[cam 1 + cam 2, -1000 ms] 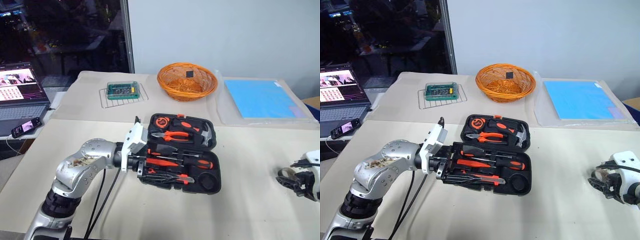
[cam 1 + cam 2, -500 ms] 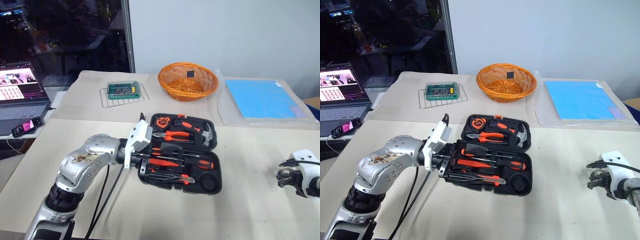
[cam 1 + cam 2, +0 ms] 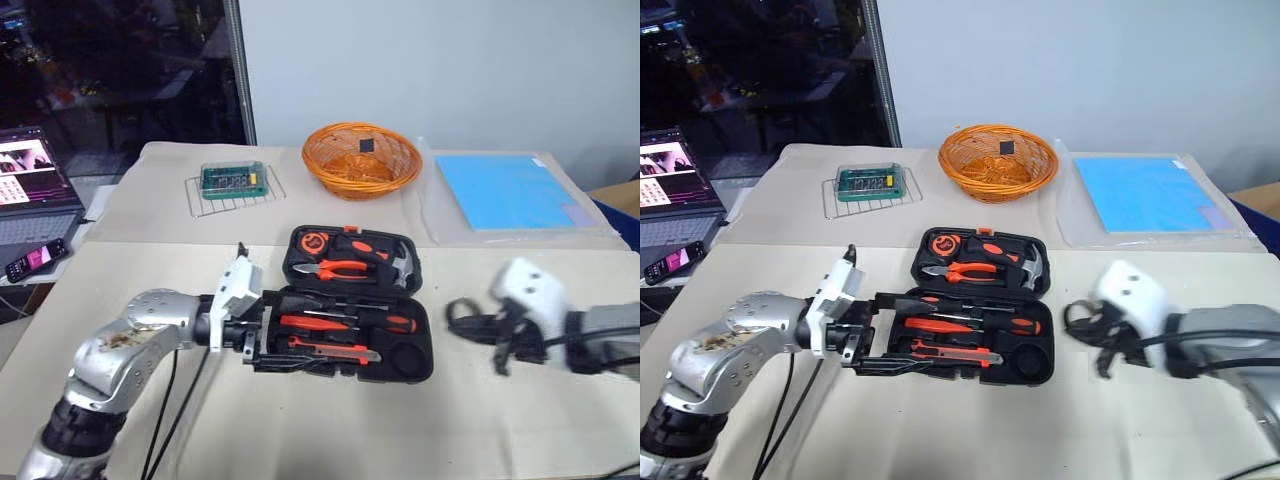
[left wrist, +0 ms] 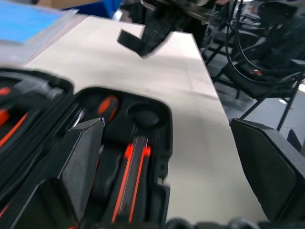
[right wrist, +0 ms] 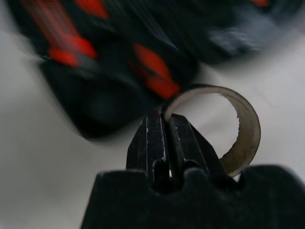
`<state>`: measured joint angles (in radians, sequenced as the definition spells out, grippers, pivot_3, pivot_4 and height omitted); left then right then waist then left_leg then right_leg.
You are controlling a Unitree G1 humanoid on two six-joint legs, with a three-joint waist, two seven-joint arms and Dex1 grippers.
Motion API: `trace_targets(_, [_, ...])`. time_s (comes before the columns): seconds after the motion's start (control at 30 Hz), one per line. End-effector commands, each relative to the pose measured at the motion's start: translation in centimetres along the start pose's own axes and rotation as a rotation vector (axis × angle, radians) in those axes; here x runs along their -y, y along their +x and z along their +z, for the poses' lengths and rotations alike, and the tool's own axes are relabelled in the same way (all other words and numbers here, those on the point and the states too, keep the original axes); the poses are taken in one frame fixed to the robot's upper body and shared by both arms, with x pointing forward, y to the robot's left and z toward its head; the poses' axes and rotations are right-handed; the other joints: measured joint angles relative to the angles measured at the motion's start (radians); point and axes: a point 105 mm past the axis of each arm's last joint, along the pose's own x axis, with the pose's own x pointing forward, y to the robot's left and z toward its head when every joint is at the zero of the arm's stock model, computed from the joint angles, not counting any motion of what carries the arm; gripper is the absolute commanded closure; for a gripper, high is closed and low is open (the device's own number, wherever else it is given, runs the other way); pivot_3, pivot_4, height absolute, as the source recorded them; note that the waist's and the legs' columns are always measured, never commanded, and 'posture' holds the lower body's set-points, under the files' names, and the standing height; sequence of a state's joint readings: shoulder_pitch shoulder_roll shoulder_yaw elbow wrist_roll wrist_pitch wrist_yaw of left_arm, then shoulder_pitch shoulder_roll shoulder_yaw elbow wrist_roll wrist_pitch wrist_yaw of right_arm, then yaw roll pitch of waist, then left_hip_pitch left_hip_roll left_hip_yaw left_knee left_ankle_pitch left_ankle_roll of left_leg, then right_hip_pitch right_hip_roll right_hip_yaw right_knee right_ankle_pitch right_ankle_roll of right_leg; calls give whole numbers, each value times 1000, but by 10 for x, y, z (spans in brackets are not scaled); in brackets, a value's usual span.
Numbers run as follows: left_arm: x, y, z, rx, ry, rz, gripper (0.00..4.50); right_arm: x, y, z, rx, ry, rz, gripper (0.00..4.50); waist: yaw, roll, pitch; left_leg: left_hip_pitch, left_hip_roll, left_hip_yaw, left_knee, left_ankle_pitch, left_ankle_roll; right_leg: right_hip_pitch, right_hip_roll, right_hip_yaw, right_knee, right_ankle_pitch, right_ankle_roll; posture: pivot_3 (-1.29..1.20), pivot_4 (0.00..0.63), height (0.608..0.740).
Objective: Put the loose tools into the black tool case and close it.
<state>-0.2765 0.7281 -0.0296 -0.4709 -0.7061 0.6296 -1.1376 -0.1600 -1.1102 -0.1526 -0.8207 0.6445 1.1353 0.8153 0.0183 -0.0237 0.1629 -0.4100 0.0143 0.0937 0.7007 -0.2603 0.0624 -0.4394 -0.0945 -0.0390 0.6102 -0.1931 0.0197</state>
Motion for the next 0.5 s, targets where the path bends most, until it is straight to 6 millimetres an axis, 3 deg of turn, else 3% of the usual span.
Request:
trace_targets(0.03, [5,-1,8,10,44,-5,0,-9,18,-4,-60,-24,28,4479,6,0,0,-1,-1,0,0,0,1,0,-1,0,-1,0,0,0,150,740])
trace_targets(0.13, [7,-1,9,13,46,-1,0,-15,27,-9,-98,-37,63,4479,6,0,0,-6,-2,1,1,-1,6,-1,-3,0,-1,3,-5,0,150,740])
trace_targets(0.5, [6,-1,8,4,47,17,0,-29,40,-17,-152,-40,170,4479,-1,-1,0,-5,-1,1,2,-3,5,0,-1,-1,0,0,-1,0,150,740])
